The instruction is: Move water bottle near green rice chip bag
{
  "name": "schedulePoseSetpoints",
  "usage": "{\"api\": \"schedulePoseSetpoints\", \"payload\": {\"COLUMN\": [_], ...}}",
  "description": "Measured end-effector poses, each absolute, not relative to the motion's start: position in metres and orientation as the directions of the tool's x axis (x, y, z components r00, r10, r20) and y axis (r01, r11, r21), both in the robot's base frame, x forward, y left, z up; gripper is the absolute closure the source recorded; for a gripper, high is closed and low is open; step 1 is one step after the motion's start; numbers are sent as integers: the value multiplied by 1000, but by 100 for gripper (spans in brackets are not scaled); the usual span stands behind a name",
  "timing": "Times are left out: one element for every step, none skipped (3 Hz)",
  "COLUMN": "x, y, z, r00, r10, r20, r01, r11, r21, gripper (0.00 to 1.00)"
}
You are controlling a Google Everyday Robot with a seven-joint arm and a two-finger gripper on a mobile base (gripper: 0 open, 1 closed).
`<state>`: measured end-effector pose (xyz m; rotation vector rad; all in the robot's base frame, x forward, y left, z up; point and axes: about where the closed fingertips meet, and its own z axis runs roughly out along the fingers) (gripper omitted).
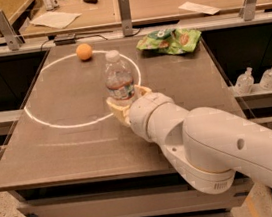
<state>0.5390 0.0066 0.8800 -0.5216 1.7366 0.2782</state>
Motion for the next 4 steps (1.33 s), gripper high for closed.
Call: {"api": "schedulePoseSetpoints", "payload": {"x": [582, 624, 648, 662], "y": [-30, -86, -143, -182], "z": [901, 914, 913, 904], "r00": [-92, -57, -85, -122], "r10": [-209, -256, -225, -189], "r20": [-973, -965, -971, -974], "r01": [-360, -176, -25, 65], "r11": [919, 954, 974, 978], "r21": [-163, -243, -223, -198], "gripper": [100, 100, 100, 100]}}
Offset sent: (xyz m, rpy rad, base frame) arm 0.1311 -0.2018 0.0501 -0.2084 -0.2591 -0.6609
